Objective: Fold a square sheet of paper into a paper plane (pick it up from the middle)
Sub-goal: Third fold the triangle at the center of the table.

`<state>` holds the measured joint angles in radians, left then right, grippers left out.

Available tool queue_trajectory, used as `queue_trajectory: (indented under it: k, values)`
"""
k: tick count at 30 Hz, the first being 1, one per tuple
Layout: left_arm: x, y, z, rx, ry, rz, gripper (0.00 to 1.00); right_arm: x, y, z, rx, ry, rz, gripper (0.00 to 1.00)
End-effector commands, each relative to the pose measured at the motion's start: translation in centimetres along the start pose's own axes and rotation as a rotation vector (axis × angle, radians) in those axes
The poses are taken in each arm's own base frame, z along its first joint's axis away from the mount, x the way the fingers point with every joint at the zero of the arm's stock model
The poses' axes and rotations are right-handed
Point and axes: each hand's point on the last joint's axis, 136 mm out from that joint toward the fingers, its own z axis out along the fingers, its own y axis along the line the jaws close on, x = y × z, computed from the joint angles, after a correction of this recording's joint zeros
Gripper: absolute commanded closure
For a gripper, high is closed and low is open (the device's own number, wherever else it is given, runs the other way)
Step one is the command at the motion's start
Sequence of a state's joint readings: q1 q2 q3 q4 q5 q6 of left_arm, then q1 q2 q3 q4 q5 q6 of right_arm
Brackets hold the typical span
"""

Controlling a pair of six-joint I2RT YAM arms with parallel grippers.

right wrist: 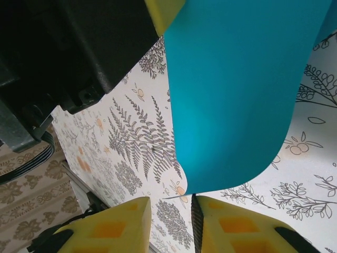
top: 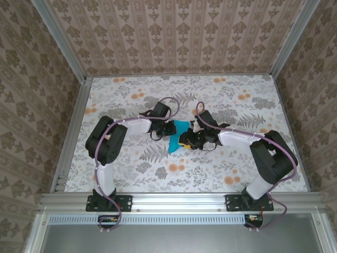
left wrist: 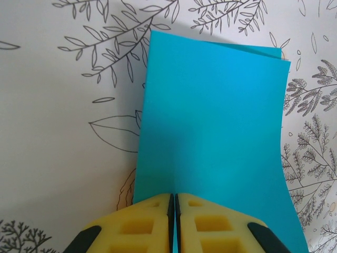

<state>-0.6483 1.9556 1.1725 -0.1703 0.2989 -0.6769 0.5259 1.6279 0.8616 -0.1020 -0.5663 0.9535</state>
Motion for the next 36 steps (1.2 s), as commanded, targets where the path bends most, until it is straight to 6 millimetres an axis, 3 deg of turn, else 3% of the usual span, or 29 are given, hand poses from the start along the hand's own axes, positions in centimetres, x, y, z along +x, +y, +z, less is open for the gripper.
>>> queue_trajectory:
  k: [1, 11, 20, 30, 36]
  values:
    - [0.7, 0.8, 0.9, -0.030, 0.034, -0.006, 0.88, 0.2, 0.0, -0.3, -0.020, -0.002, 0.023, 0.73]
    - [0.8, 0.7, 0.9, -0.023, 0.037, -0.007, 0.88, -0.5, -0.2, 0.4, -0.029, -0.024, 0.046, 0.89]
    - [0.6, 0.0, 0.4, 0.001, 0.028, -0.012, 0.87, -1.8, -0.7, 1.8, -0.004, -0.042, 0.026, 0.90]
    - [-0.5, -1.7, -2.9, 0.058, -0.056, -0.022, 0.83, -2.9, -1.0, 2.8, 0.017, -0.057, 0.004, 0.89]
    - [1.5, -1.5, -4.8, 0.110, -0.083, -0.007, 0.76, -3.2, -0.7, 2.9, 0.005, -0.064, 0.002, 0.89]
